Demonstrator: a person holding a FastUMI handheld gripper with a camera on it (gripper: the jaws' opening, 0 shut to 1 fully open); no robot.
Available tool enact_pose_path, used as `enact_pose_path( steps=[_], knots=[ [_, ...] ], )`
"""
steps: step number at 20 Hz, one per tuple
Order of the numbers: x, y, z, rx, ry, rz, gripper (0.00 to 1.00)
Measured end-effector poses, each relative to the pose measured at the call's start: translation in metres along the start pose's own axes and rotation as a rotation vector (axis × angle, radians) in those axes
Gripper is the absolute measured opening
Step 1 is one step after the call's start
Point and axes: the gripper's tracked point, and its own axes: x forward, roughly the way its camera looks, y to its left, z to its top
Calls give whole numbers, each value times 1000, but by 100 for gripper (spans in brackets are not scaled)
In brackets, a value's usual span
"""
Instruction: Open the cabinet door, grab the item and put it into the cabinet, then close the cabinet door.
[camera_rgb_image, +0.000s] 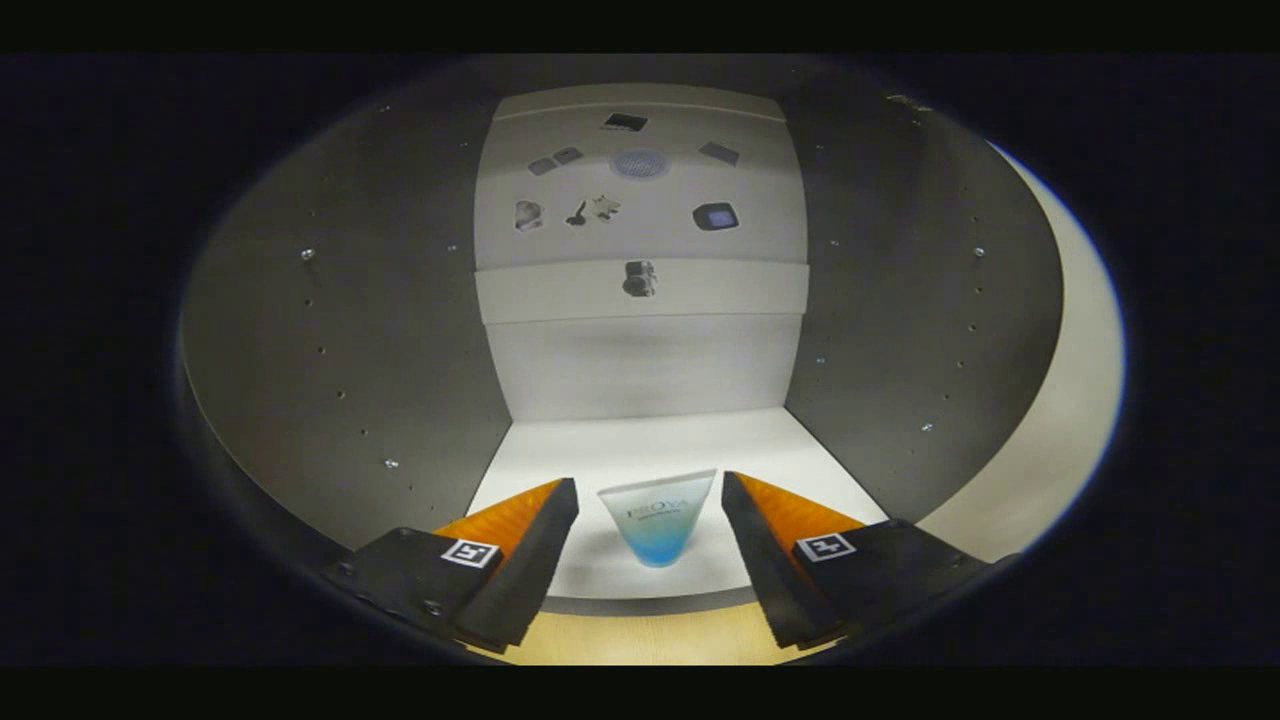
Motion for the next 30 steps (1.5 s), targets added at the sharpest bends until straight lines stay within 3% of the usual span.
enact_pose_path(
  steps=[6, 16, 23, 30],
  knots=[
    [-77, 10, 12, 7, -139, -3, 97],
    [-236, 2, -33, 23, -283, -50, 97],
    [-321, -53, -72, 34, -310, -92, 97],
    [-402, -143, -113, 43, -296, -140, 97]
  ],
)
